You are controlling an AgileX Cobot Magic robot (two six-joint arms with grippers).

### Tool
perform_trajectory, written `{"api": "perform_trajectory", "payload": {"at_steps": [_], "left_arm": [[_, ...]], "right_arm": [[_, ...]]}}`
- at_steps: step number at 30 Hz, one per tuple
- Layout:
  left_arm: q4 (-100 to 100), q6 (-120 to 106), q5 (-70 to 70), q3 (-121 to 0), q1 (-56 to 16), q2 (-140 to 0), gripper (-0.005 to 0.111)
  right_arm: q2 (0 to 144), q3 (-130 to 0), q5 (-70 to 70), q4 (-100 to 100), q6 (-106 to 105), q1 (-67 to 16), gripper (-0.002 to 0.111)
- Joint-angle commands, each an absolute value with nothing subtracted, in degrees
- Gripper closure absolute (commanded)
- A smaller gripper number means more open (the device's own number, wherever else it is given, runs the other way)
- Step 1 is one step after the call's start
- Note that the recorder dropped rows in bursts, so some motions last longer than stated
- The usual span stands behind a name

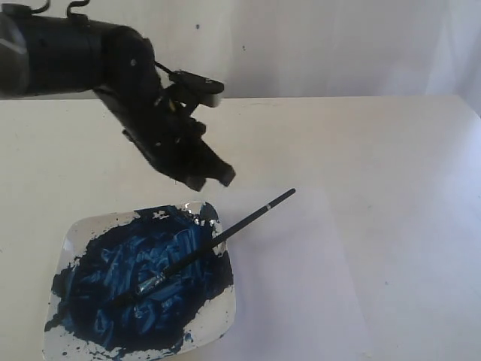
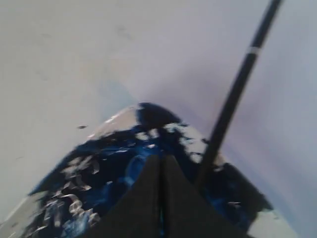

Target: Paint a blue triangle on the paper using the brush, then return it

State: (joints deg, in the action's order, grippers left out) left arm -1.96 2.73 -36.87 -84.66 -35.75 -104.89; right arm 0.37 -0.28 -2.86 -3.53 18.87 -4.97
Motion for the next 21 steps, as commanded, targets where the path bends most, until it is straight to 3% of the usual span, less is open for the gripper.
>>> {"api": "perform_trajectory", "payload": {"at_steps": [1, 11, 21], "left_arm": [[-17.1, -3.9, -43.2, -97.1, -30.9, -113.6, 0.107], [-13.9, -6.4, -51.7, -115.4, -29.3, -127.5, 0.107], [-11.0, -6.4, -53.0, -118.3, -29.3, -134.6, 0.107]], "right_arm": [[0.0, 0.0, -2.7, -3.1, 18.3, -4.7, 0.108], [0.0, 0.0, -2.7, -3.1, 18.3, -4.7, 0.108], [0.0, 0.0, -2.7, -3.0, 18.3, -4.7, 0.108]]}}
